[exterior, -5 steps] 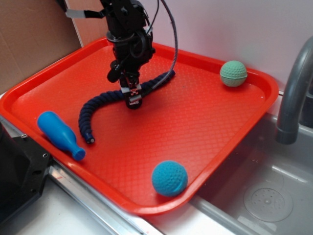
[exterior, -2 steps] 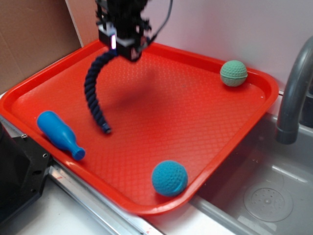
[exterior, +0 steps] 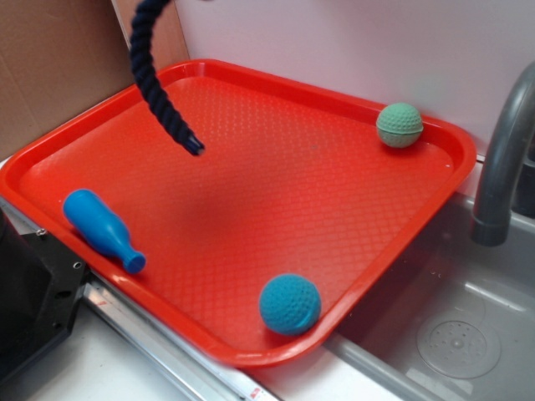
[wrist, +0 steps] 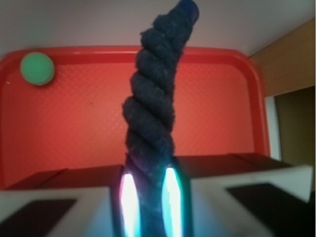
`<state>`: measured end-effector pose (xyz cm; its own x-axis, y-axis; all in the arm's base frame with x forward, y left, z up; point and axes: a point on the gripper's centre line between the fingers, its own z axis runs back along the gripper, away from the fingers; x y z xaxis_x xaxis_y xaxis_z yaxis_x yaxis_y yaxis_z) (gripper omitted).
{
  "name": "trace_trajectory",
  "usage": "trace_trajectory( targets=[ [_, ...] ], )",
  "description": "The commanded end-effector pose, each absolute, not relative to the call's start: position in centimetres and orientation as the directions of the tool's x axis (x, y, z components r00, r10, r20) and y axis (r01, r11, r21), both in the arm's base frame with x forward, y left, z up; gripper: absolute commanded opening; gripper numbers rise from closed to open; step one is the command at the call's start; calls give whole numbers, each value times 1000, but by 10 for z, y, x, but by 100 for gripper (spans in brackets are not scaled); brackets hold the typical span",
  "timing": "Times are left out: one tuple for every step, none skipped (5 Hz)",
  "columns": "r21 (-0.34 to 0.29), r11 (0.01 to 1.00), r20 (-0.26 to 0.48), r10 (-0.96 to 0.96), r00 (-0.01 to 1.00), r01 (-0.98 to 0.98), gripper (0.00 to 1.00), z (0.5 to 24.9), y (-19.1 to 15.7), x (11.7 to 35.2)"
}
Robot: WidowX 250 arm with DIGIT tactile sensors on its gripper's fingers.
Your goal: Grab the blue rope.
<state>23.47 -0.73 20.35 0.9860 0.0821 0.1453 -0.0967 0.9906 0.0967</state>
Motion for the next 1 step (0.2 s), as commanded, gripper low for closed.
trace_trajectory(
  targets=[
    [63,996,221,44,974,-59,0,229,-5,222]
  ],
)
